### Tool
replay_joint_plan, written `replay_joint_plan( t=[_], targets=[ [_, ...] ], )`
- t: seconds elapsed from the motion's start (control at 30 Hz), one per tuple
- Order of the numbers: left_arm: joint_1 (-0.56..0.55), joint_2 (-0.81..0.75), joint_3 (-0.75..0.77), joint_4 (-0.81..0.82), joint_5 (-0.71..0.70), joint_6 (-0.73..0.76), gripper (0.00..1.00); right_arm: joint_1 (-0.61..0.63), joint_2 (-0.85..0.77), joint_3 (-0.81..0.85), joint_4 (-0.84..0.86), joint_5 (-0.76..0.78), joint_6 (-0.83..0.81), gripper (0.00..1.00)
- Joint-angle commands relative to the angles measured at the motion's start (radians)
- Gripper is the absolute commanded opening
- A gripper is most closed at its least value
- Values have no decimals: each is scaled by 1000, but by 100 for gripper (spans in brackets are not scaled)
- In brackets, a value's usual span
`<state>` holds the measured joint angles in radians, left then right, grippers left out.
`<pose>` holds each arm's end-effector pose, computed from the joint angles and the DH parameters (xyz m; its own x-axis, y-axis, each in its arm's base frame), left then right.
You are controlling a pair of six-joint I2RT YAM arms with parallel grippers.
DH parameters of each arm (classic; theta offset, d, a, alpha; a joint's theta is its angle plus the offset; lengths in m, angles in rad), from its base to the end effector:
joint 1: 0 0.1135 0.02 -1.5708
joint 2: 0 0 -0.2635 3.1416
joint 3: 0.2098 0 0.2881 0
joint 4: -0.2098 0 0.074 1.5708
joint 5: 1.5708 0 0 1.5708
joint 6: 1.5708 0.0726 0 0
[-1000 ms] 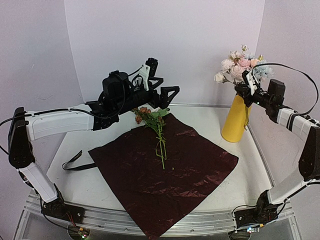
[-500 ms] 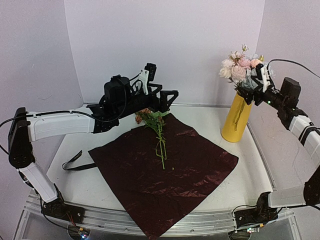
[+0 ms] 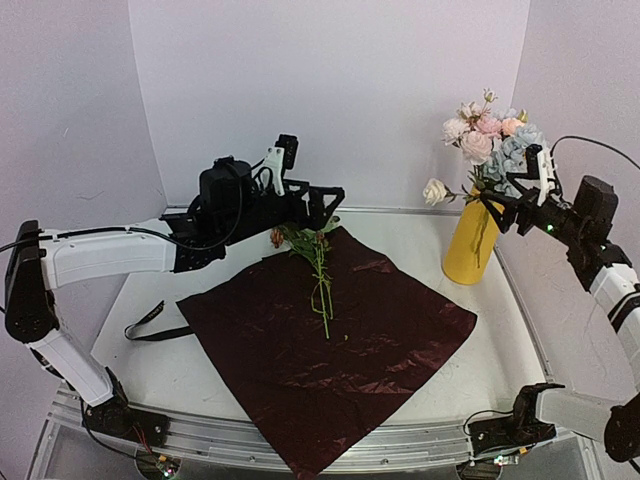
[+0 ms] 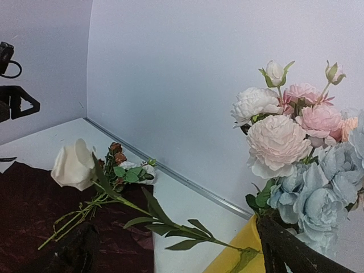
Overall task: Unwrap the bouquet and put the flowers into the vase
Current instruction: Insert the fake flower into the vase, then pick up the fake flower from the wrapping paper.
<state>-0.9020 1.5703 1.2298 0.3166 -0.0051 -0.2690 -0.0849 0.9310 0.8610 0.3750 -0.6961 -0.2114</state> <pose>0.2806 -0.3545 0.3359 -0.2220 -0.1478 -0.9638 0.7494 0.6066 -0.2656 0.2747 0.0233 0.4040 0.4068 -0.1962 -0.8922 -0.4695 0.7929 -0.3884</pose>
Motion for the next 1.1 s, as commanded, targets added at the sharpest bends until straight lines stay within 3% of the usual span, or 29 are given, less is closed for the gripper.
replay_joint_plan(
  t=[0.0, 0.23, 0.4, 0.53, 0.83, 0.97, 1.07],
  targets=[
    [5, -70, -21, -52, -68, -73, 100, -3, -81, -26, -25, -7, 134, 98],
    [5, -95, -76, -100, -174, -200, 100, -4, -182, -95, -41, 64, 448, 98],
    [5, -46, -14, -356, -261, -307, 100, -4, -234, -149, -125, 132, 664, 98],
    [5, -8, 27, -479, -244, -336, 100, -4, -248, -191, -209, 164, 819, 98],
    [7, -52, -62, -460, -244, -427, 100, -4, -214, -240, -346, 50, 812, 98],
    [14, 7, -33, -476, -211, -419, 99, -4, -170, -309, -307, -25, 848, 98],
    [14, 82, 26, -532, -233, -448, 91, -4, -136, -327, -326, 1, 830, 91]
  ],
)
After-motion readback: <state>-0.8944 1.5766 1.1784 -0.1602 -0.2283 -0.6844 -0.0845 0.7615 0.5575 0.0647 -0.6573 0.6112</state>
